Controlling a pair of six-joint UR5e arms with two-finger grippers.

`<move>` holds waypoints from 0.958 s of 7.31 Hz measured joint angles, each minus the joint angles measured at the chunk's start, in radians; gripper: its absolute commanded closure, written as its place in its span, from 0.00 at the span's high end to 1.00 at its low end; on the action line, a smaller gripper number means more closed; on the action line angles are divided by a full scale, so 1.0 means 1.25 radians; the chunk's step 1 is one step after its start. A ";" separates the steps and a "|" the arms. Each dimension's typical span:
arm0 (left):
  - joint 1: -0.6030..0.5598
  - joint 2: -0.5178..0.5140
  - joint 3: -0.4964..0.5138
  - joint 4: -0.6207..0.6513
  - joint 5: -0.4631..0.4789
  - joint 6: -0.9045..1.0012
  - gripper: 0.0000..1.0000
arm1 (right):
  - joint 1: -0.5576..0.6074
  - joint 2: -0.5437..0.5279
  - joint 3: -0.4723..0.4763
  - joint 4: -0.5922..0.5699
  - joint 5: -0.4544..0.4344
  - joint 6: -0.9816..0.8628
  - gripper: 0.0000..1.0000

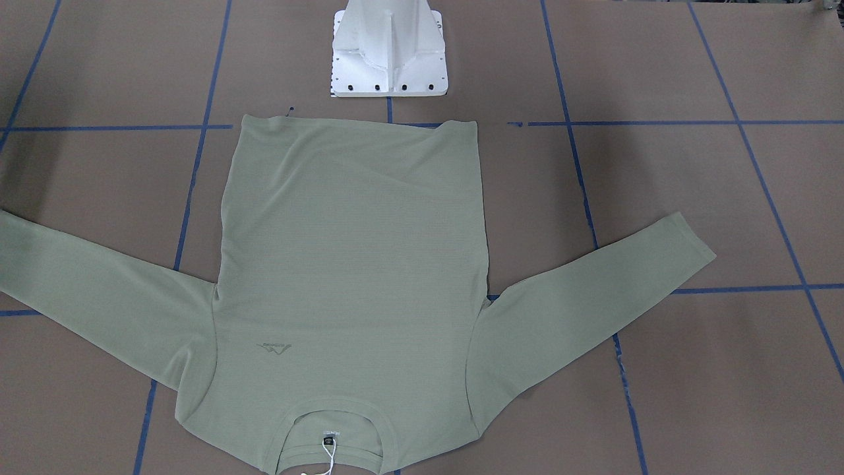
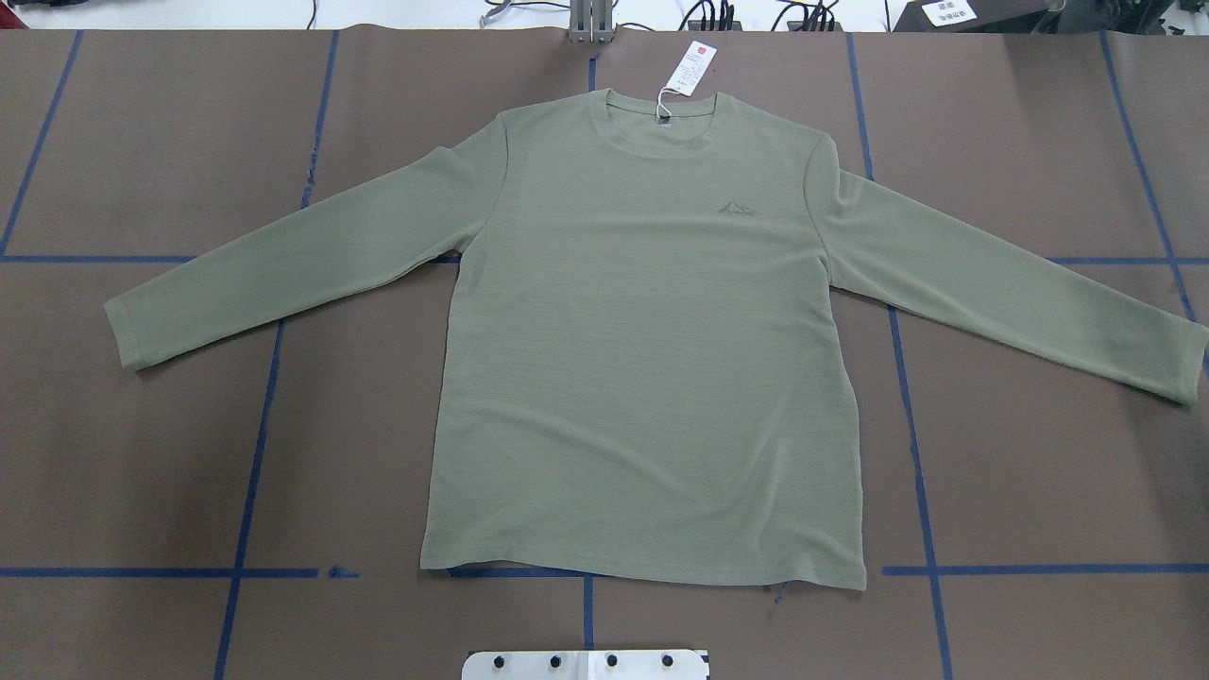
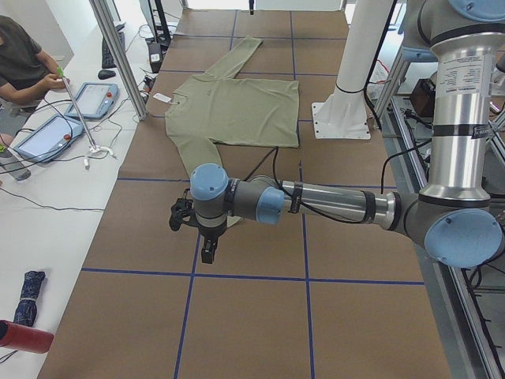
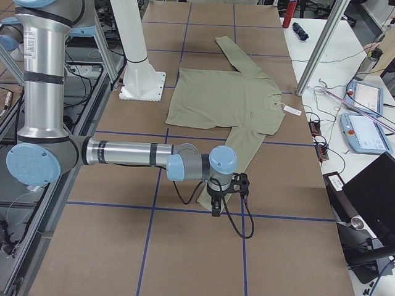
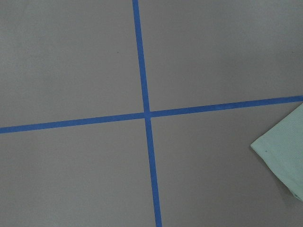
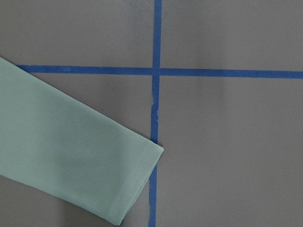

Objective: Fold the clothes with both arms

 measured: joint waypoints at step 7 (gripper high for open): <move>0.019 0.027 -0.012 -0.039 -0.043 0.036 1.00 | -0.011 -0.007 -0.017 0.040 0.001 0.001 1.00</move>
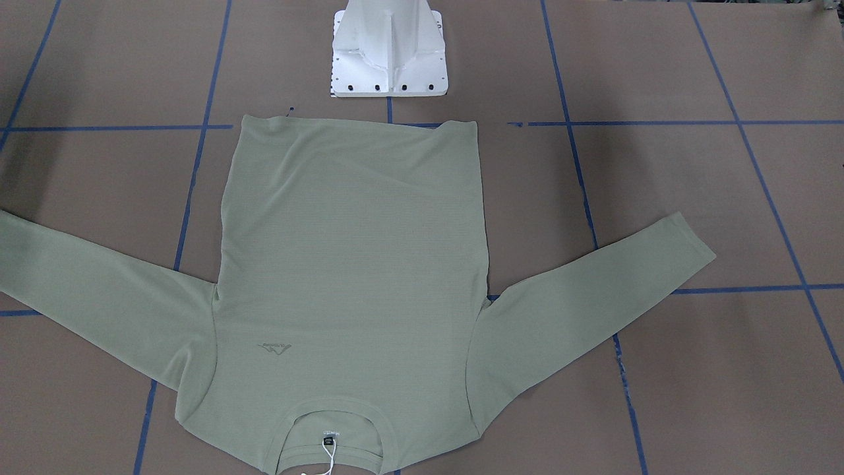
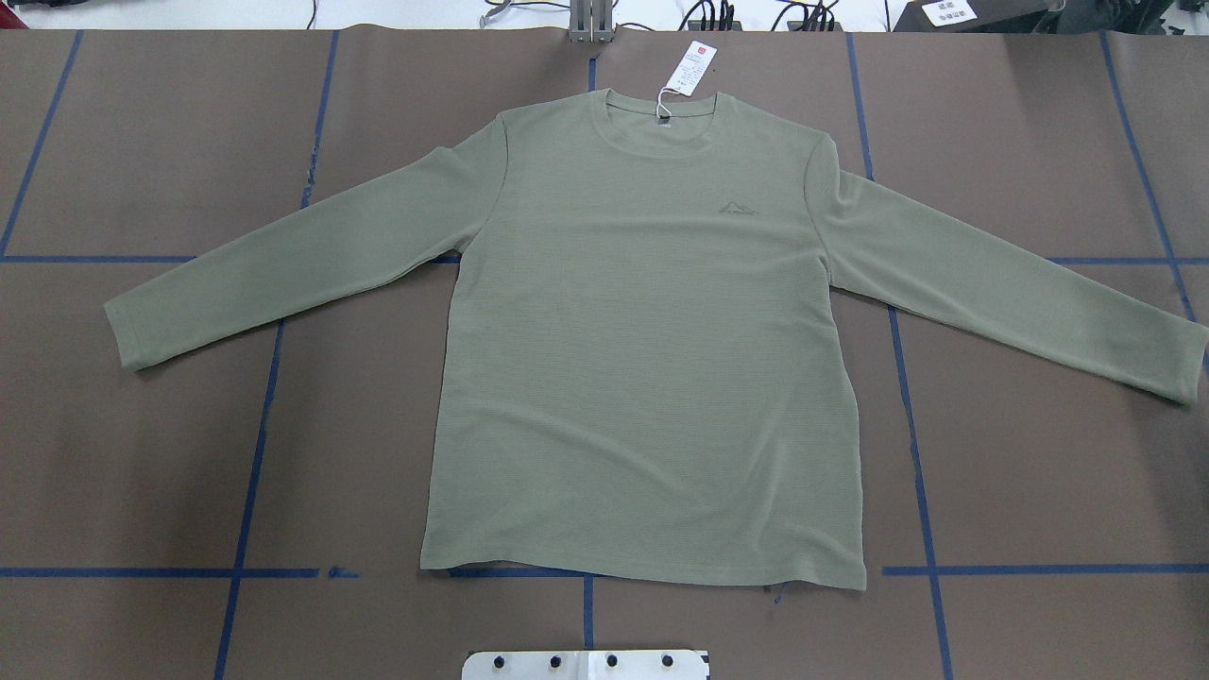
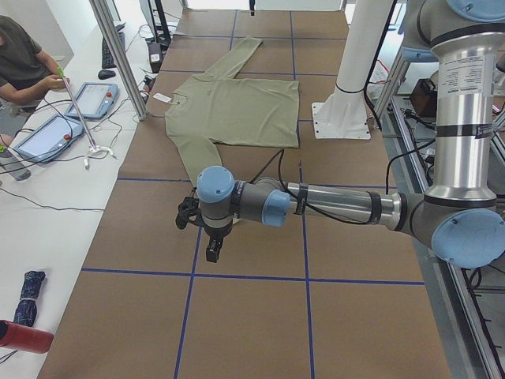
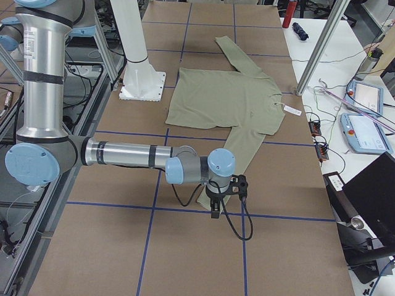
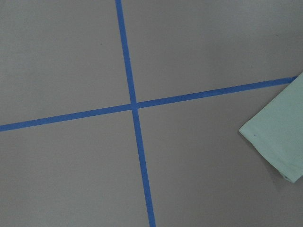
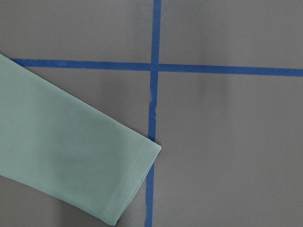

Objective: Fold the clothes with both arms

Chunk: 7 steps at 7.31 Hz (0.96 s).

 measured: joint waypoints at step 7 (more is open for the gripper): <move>0.039 -0.034 0.022 -0.059 -0.044 -0.047 1.00 | -0.099 0.071 -0.256 0.323 0.019 0.184 0.86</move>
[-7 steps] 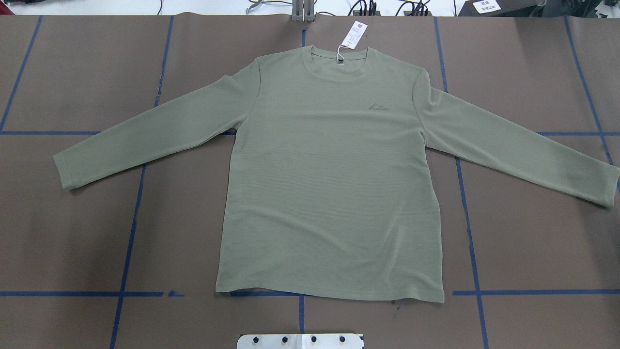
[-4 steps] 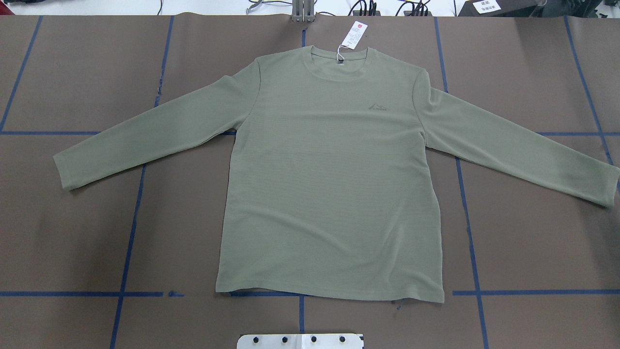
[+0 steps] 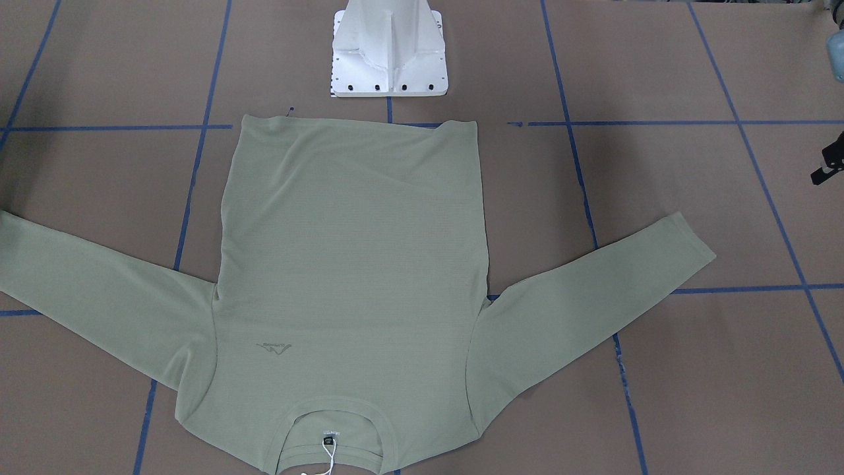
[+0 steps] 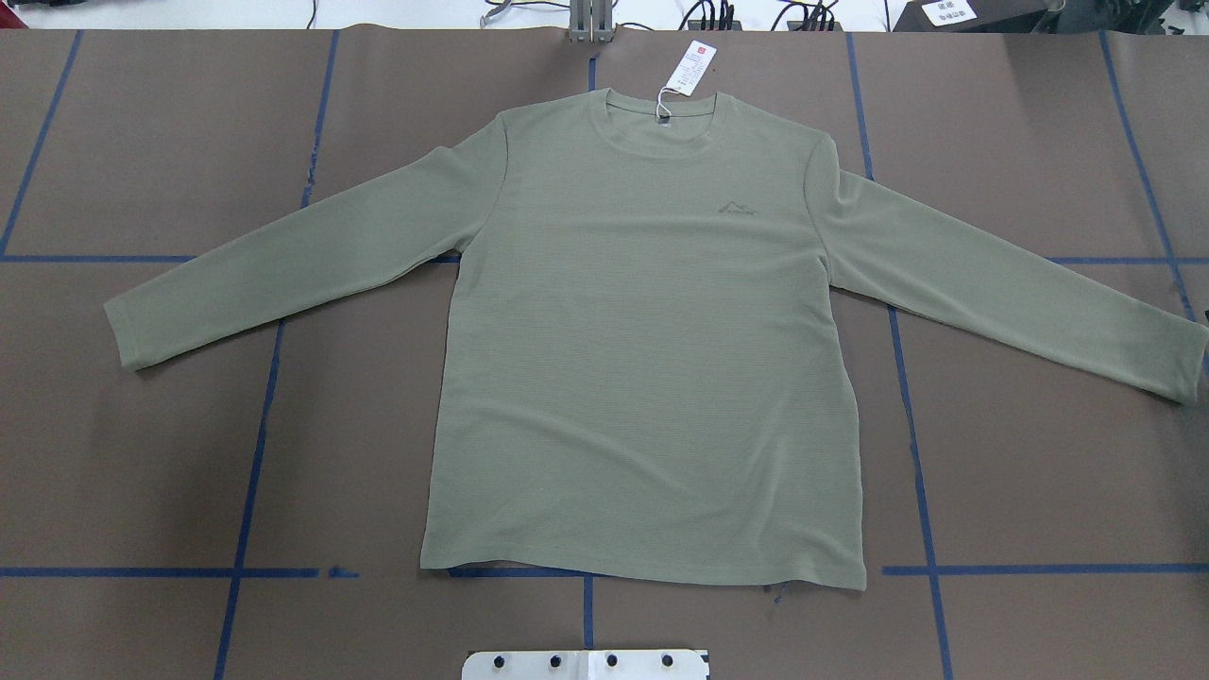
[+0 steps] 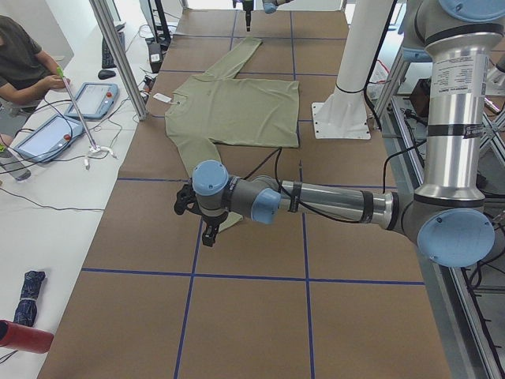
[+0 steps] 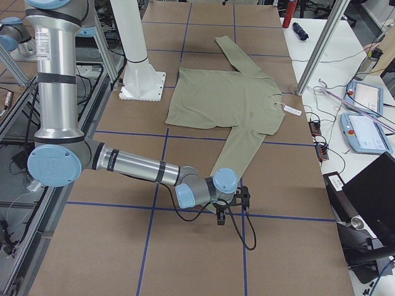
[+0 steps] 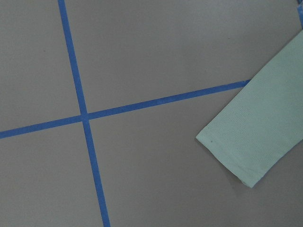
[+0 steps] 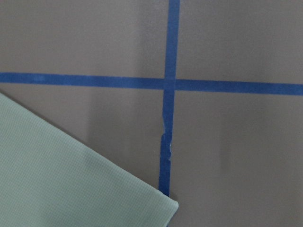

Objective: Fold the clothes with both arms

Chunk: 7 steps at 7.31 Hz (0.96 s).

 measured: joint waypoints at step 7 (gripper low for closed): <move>0.000 -0.009 -0.003 -0.001 0.002 0.001 1.00 | -0.031 0.046 -0.075 0.010 0.009 0.040 0.56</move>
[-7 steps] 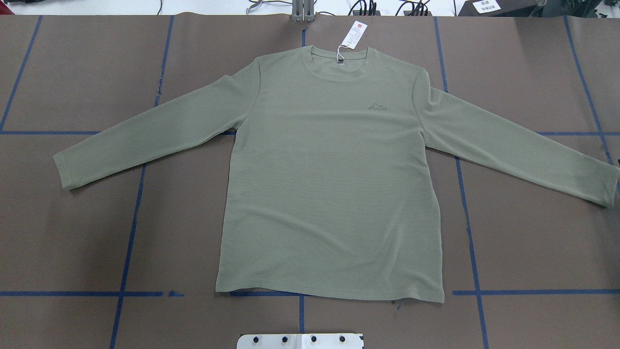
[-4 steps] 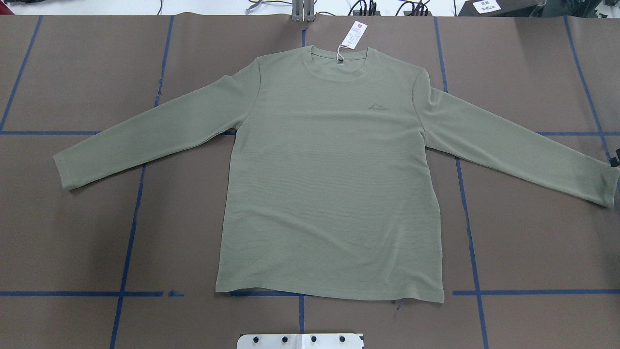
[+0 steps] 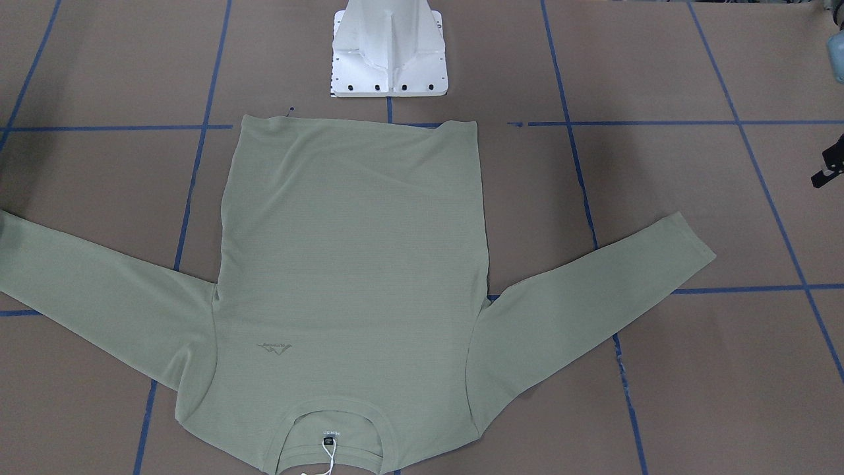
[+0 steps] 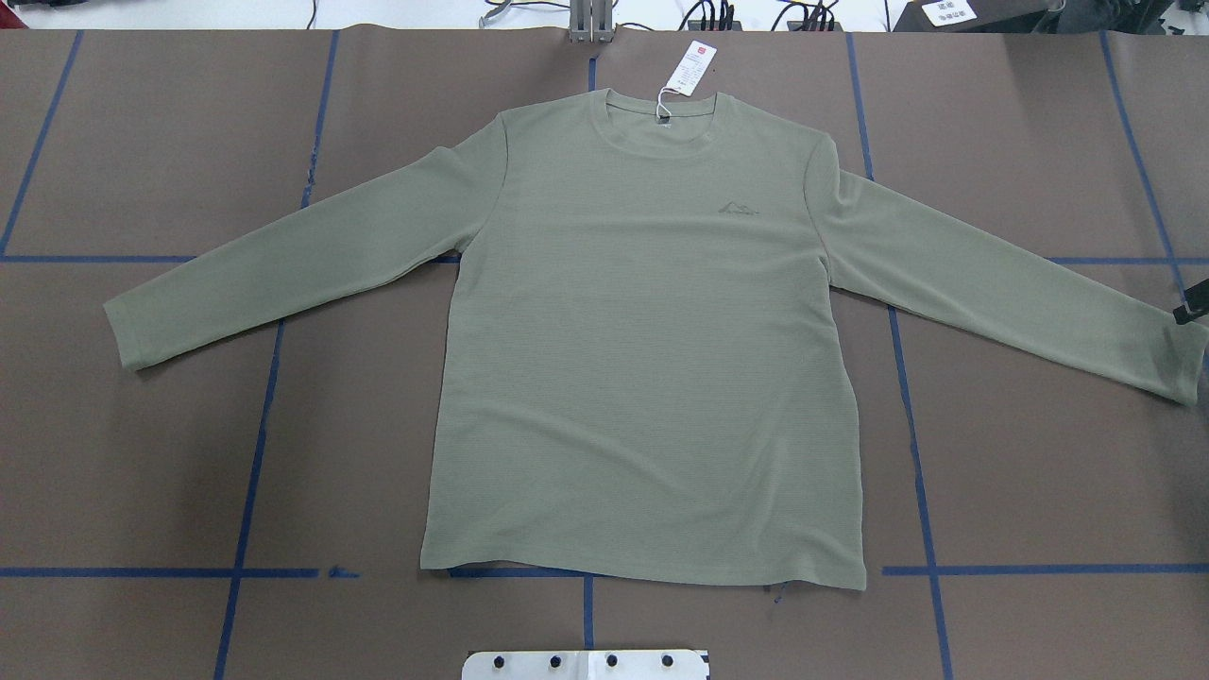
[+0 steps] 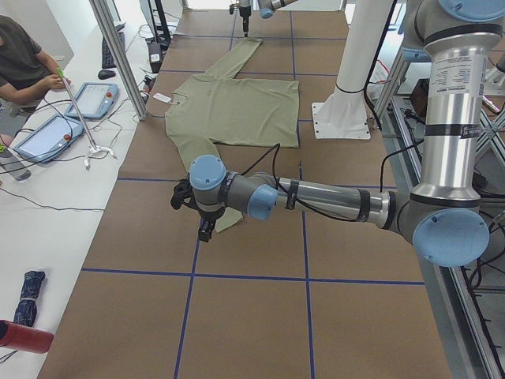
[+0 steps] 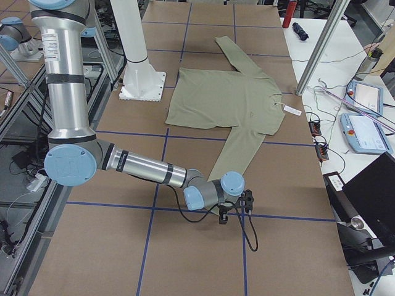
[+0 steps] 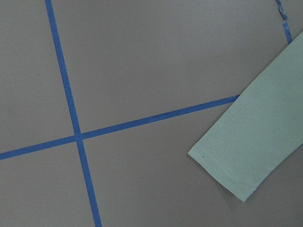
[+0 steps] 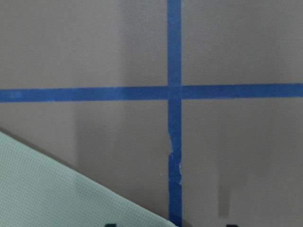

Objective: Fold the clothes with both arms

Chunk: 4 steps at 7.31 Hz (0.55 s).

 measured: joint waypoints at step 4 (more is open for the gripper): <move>0.000 0.000 0.002 0.000 -0.002 0.004 1.00 | -0.007 -0.001 -0.014 0.000 0.007 0.002 0.53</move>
